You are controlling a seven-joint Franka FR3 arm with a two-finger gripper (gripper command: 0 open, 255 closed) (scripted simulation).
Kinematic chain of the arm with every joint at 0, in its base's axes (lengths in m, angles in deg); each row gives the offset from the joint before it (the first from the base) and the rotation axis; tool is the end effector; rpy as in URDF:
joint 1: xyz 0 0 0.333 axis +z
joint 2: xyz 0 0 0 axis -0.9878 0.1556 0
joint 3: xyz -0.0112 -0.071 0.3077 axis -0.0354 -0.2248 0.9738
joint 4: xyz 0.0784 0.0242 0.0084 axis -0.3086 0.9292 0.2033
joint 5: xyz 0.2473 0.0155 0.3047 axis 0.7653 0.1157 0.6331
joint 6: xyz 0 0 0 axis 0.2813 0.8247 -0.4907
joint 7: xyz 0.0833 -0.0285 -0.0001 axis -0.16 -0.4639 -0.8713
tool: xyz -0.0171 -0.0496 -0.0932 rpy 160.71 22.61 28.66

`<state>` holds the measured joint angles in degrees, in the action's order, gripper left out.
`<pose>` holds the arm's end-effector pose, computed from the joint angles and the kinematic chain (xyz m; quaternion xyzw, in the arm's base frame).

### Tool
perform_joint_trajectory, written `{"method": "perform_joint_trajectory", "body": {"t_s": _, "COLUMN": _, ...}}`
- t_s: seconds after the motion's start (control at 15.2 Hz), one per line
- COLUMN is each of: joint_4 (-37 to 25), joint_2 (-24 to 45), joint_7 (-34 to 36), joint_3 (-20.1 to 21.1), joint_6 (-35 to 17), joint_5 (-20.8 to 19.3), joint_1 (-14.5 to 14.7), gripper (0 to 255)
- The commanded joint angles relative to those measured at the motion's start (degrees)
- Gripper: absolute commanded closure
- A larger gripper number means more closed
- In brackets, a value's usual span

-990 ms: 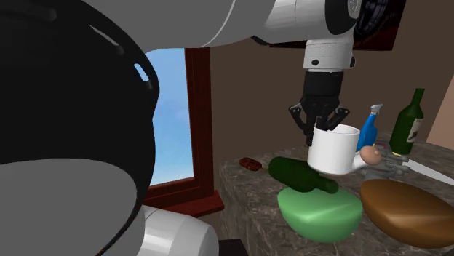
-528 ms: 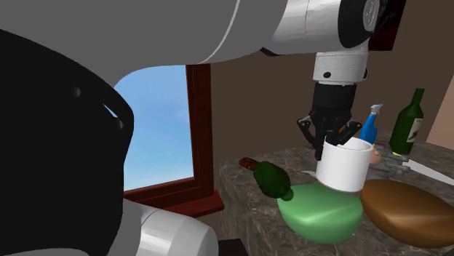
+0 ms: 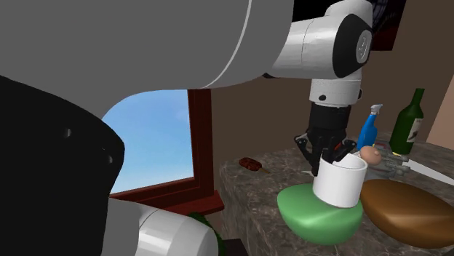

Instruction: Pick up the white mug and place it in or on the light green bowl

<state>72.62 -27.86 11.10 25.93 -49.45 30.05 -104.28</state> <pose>0.1021 -0.3778 0.5595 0.9950 -0.0989 -0.0101 0.0022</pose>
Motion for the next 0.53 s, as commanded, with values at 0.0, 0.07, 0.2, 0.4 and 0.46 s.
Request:
{"method": "perform_joint_trajectory", "body": {"t_s": 0.0, "joint_4": 1.4, "joint_2": -0.1, "joint_7": 0.1, "joint_3": -0.6, "joint_6": -1.5, "joint_5": -0.4, "joint_1": -0.1, "gripper": 255}}
{"method": "perform_joint_trajectory", "body": {"t_s": 0.07, "joint_4": 2.2, "joint_2": -0.1, "joint_7": 0.2, "joint_3": -0.8, "joint_6": -2.2, "joint_5": -0.6, "joint_1": -0.2, "gripper": 255}}
{"method": "perform_joint_trajectory", "body": {"t_s": 0.2, "joint_4": 3.3, "joint_2": -0.2, "joint_7": 0.3, "joint_3": -1.2, "joint_6": -3.2, "joint_5": -0.9, "joint_1": -0.3, "gripper": 255}}
{"method": "perform_joint_trajectory", "body": {"t_s": 0.4, "joint_4": 3.3, "joint_2": -0.2, "joint_7": 0.3, "joint_3": -1.2, "joint_6": -3.2, "joint_5": -0.9, "joint_1": -0.3, "gripper": 255}}
{"method": "perform_joint_trajectory", "body": {"t_s": 0.46, "joint_4": 3.3, "joint_2": -0.2, "joint_7": 0.3, "joint_3": -1.2, "joint_6": -3.2, "joint_5": -0.9, "joint_1": -0.3, "gripper": 255}}
